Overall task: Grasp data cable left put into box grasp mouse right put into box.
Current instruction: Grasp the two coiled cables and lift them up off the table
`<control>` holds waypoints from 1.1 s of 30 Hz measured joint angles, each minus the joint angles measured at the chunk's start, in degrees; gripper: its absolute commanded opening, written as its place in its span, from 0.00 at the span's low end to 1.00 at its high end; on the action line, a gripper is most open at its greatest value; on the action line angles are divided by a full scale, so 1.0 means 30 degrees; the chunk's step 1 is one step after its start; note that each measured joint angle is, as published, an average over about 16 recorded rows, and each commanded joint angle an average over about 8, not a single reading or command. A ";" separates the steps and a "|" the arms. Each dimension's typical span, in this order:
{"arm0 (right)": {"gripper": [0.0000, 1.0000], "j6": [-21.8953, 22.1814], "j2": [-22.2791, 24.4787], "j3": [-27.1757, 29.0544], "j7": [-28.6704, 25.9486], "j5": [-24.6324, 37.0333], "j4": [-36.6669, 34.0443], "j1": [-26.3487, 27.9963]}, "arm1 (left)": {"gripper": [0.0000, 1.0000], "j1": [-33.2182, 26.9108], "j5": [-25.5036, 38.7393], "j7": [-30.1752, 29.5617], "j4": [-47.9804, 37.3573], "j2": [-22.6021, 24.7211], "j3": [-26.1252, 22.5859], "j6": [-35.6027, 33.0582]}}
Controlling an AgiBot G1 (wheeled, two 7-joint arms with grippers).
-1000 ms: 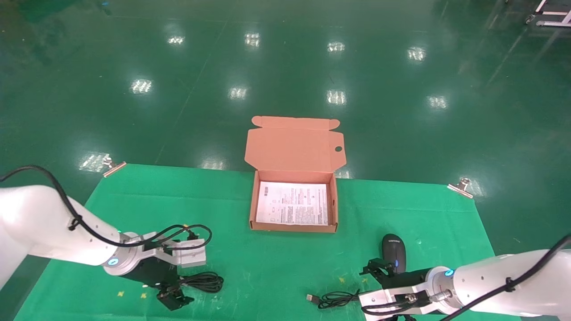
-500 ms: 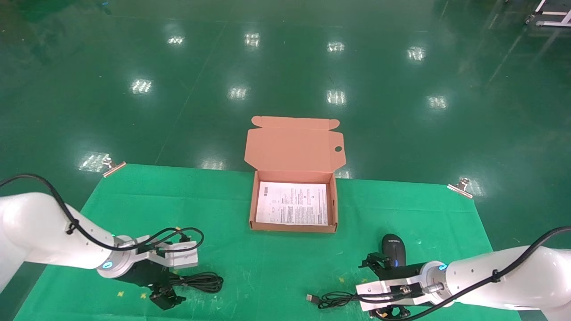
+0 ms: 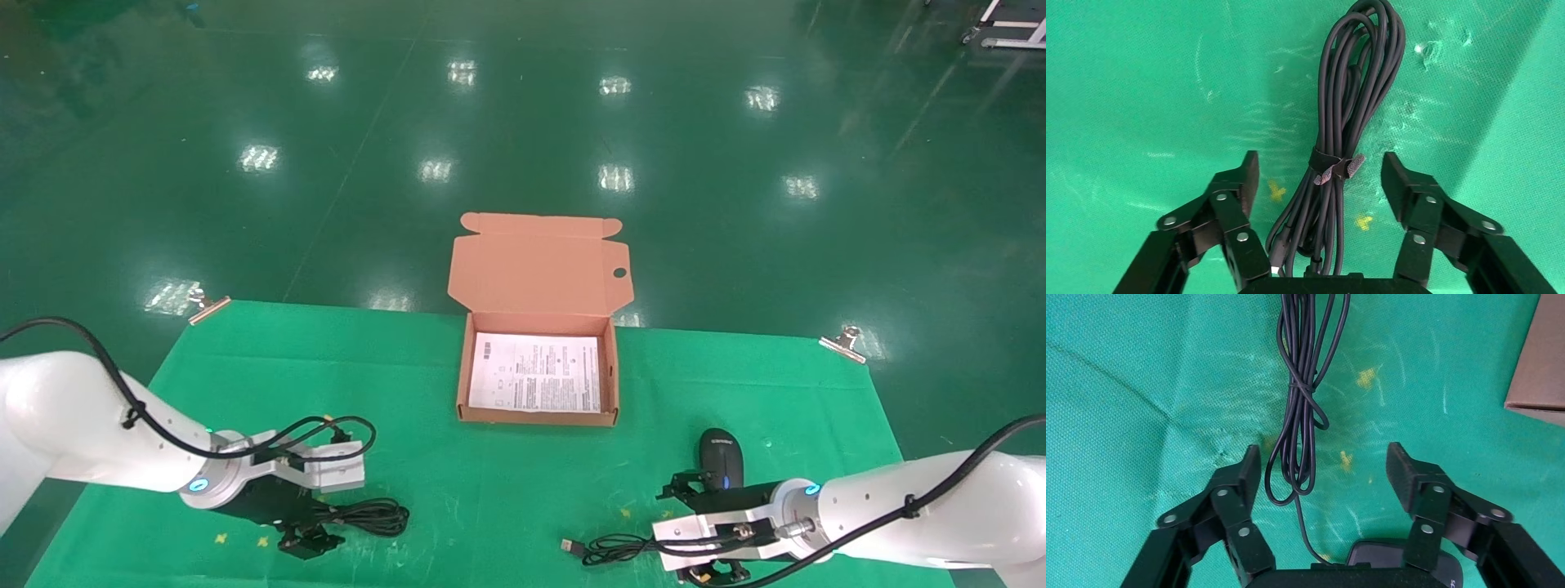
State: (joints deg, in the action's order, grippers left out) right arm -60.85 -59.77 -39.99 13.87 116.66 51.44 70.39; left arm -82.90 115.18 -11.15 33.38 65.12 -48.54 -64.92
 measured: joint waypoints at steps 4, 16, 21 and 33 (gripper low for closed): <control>0.00 -0.0017 0.0014 0.0000 -0.0011 -0.0004 0.0037 -0.0006 | 0.00 0.0004 0.0002 -0.0019 0.0038 -0.0004 -0.0002 -0.0019; 0.00 -0.0037 0.0036 0.0000 -0.0029 -0.0010 0.0094 -0.0019 | 0.00 0.0015 0.0013 -0.0047 0.0100 -0.0016 -0.0005 -0.0050; 0.00 -0.0044 0.0047 0.0002 -0.0035 -0.0009 0.0105 -0.0018 | 0.00 0.0014 0.0016 -0.0049 0.0113 -0.0023 -0.0003 -0.0059; 0.00 -0.0161 0.1288 0.1009 -0.1098 -0.0931 0.1479 0.0442 | 0.00 -0.0514 -0.0230 0.0251 0.1138 -0.0757 0.0255 -0.0372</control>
State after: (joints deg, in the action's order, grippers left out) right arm -61.33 -55.91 -36.96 10.58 113.87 55.88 71.71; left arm -84.44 114.49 -10.40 36.79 62.84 -47.78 -66.04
